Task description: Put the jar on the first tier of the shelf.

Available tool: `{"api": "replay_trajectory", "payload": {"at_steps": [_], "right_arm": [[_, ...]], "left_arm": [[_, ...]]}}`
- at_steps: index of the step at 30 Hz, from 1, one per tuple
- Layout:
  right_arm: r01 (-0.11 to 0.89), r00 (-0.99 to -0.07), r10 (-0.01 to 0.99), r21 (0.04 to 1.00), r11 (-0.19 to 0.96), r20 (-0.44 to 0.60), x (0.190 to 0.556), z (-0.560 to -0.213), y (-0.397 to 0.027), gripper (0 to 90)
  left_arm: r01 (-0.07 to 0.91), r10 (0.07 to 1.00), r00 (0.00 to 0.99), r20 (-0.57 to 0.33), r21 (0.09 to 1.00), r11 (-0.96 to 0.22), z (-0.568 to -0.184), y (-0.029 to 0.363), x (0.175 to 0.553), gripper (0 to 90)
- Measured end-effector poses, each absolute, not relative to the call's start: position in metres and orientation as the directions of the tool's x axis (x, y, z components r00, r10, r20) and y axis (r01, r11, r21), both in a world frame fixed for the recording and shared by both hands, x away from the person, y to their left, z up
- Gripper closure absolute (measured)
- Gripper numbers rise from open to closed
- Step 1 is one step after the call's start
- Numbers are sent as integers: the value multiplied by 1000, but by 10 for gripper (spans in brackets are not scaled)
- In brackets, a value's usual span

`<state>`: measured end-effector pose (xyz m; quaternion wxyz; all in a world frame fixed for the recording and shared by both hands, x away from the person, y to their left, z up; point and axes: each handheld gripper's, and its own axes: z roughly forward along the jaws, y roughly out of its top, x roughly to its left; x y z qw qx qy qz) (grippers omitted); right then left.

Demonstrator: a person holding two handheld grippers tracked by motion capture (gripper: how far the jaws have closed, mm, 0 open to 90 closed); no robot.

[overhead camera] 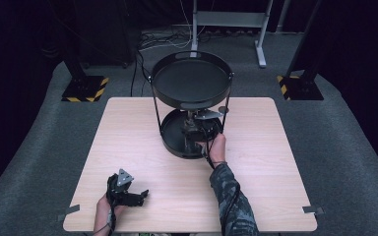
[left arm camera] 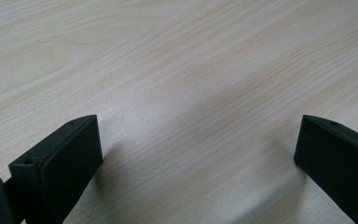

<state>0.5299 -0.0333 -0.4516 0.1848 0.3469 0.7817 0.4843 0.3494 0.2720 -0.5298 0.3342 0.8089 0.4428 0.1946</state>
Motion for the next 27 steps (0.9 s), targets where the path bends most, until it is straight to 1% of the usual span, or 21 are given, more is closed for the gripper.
{"api": "replay_trajectory", "payload": {"at_steps": [1,3,6,12,16,21,27], "right_arm": [[372,-693,720,878,299,48,529,-451,-33,139],[405,-697,713,859,313,69,528,-449,-34,72],[428,-702,709,834,349,64,523,-446,-35,42],[450,-701,713,798,401,37,510,-443,-42,26],[461,-694,720,786,411,31,500,-443,-52,18],[467,-687,726,759,454,-12,483,-449,-66,9],[487,-654,756,755,440,-19,453,-464,-98,6]], "left_arm": [[587,847,532,19,713,-384,-530,272,349,4],[586,847,531,18,714,-383,-530,272,349,4],[587,847,532,17,713,-383,-530,272,349,4],[586,847,531,19,714,-383,-530,272,349,4],[586,847,531,20,714,-384,-530,272,349,4],[585,847,531,21,714,-384,-530,272,349,4],[586,847,531,19,714,-383,-530,272,349,4]]}}
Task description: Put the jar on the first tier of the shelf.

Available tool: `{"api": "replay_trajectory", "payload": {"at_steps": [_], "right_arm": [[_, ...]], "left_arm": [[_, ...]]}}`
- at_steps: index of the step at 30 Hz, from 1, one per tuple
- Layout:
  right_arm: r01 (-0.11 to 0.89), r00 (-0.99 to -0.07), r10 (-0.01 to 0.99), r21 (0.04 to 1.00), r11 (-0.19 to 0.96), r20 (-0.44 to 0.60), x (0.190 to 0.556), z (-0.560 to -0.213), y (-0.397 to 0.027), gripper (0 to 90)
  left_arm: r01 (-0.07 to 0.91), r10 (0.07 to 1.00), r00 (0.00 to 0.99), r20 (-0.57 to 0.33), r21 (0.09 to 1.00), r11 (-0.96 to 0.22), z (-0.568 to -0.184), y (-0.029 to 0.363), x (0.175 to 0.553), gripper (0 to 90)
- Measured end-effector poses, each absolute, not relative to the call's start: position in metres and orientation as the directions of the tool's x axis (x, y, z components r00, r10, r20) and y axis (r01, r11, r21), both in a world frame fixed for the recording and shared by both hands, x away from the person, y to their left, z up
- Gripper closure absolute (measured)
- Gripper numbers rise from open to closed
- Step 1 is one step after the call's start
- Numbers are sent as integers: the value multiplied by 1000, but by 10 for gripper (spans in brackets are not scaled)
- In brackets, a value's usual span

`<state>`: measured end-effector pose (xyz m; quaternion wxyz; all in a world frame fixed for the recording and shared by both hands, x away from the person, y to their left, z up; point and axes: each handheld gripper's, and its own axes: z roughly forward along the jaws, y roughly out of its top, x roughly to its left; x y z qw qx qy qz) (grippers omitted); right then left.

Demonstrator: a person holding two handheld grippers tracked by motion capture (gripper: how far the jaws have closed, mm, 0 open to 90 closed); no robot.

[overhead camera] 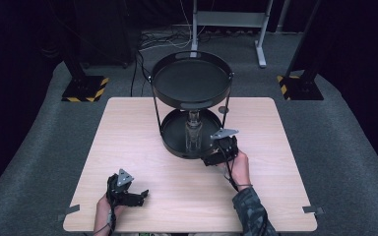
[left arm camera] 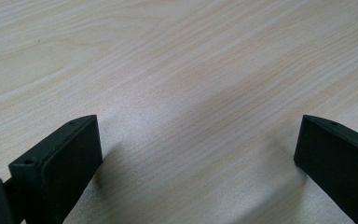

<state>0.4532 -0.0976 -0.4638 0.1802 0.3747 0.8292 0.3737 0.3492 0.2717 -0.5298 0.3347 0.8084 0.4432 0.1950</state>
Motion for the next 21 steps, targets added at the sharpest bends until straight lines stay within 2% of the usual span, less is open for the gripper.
{"api": "replay_trajectory", "payload": {"at_steps": [14,21], "right_arm": [[569,-521,853,739,360,-14,379,-514,-174,7],[581,-497,868,735,349,-20,364,-527,-188,0]], "left_arm": [[591,848,530,13,712,-380,-530,272,350,4],[593,849,529,9,711,-377,-530,272,350,4]]}}
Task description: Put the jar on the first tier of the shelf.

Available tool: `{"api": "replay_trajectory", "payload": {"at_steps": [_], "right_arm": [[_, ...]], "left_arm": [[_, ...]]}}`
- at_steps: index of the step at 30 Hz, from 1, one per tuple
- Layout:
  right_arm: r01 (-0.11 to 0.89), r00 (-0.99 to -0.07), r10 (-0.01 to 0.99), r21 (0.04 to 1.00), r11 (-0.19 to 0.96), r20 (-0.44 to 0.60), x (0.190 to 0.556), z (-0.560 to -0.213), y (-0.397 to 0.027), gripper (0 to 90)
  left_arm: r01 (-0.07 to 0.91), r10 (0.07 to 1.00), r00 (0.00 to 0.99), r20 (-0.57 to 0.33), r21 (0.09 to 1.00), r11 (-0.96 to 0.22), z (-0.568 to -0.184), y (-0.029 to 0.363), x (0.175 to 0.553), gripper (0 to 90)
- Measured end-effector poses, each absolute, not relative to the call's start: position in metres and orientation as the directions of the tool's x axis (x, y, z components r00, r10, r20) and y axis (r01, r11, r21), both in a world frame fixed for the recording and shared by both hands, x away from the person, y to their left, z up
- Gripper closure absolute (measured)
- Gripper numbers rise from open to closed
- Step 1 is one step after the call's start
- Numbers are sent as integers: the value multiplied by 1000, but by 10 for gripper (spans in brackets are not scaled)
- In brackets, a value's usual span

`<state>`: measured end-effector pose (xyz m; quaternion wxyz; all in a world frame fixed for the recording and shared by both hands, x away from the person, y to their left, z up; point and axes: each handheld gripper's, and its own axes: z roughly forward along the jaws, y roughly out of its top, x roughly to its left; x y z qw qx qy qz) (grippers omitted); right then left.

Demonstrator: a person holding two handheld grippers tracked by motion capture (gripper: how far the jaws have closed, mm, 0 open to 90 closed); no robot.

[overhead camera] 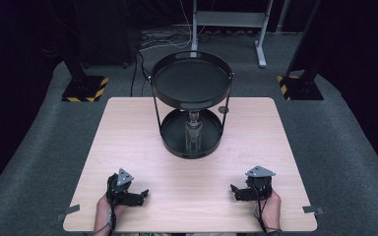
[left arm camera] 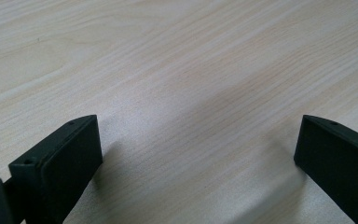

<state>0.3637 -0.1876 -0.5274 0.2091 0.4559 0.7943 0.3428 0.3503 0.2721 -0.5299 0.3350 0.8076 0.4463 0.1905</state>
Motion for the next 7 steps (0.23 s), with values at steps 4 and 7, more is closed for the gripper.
{"api": "replay_trajectory", "payload": {"at_steps": [4,7], "right_arm": [[581,-498,867,731,357,-29,365,-528,-186,0],[590,-500,865,718,368,-33,366,-528,-184,0]], "left_arm": [[594,849,529,8,711,-377,-530,272,350,4],[594,848,529,8,711,-377,-530,272,350,4]]}}
